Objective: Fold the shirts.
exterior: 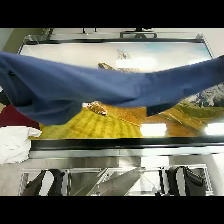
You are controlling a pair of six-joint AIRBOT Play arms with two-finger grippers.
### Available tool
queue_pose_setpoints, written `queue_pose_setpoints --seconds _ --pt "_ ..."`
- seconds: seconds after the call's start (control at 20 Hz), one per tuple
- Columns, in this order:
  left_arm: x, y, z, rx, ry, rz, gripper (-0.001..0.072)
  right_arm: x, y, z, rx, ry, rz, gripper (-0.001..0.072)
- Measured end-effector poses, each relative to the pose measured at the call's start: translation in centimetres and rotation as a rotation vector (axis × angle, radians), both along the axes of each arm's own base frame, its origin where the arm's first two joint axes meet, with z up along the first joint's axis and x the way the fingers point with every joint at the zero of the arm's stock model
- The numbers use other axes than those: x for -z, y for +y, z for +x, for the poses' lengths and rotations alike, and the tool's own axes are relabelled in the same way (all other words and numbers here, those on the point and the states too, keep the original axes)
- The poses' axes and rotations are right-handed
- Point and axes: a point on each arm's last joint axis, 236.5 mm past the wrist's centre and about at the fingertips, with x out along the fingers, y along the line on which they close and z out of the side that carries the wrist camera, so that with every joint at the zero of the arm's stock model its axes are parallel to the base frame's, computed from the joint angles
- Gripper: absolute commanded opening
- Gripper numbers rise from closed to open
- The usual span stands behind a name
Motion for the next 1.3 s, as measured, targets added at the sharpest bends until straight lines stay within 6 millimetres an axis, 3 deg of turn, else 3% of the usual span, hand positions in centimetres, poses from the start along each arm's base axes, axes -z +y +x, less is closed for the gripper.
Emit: queue_pose_setpoints --seconds 0.15,0.25,0.35,0.5,0.65,0.85,0.9,0.95,1.0,1.1,1.15,1.2,1.3 --pt "-2.3 -1.7 -3.6 0.073 -0.105 -0.023 0.0024 -2.6 1.3 -2.6 0.008 -0.136 -0.044 0.0012" --pt "-3.1 -2.0 -3.9 0.068 -0.140 0.001 0.0024 -3.6 1.0 -2.8 0.029 -0.185 -0.063 0.0012" --pt "-2.7 -1.4 -1.3 0.010 -0.108 0.035 0.0024 -3.3 0.1 -1.2 0.022 -0.166 -0.044 0.0012" --pt "0.2 -0.1 5.2 -0.041 0.018 0.066 0.0024 0.3 -2.1 4.7 -0.043 -0.032 0.034 0.0012" --pt "7.5 -0.1 13.9 -0.050 0.229 0.123 0.0024 6.8 -4.7 12.4 -0.125 0.143 0.160 0.0012" --pt "20.9 -0.6 24.8 -0.045 0.517 0.160 0.0015 19.4 -6.5 23.3 -0.181 0.385 0.290 0.0013" --pt "24.0 -0.4 27.0 -0.054 0.563 0.165 0.0019 23.1 -6.8 26.0 -0.168 0.431 0.313 0.0083" --pt "27.2 0.0 29.2 -0.066 0.609 0.170 0.0311 26.1 -7.0 28.2 -0.157 0.465 0.340 0.0422" --pt "29.8 0.5 30.9 -0.076 0.642 0.174 0.0717 29.2 -7.1 30.2 -0.145 0.497 0.371 0.0608" --pt "33.5 1.8 33.4 -0.083 0.689 0.167 0.0712 34.1 -7.2 32.6 -0.133 0.559 0.412 0.0601" --pt "35.0 2.8 34.1 -0.084 0.707 0.169 0.0712 35.8 -7.4 33.3 -0.126 0.579 0.428 0.0509" --pt "35.9 3.9 34.7 -0.089 0.726 0.165 0.0712 36.7 -7.7 33.5 -0.125 0.590 0.433 0.0375" --pt "37.1 6.7 35.1 -0.108 0.769 0.183 0.0711 37.5 -8.3 33.0 -0.148 0.614 0.426 0.0345"
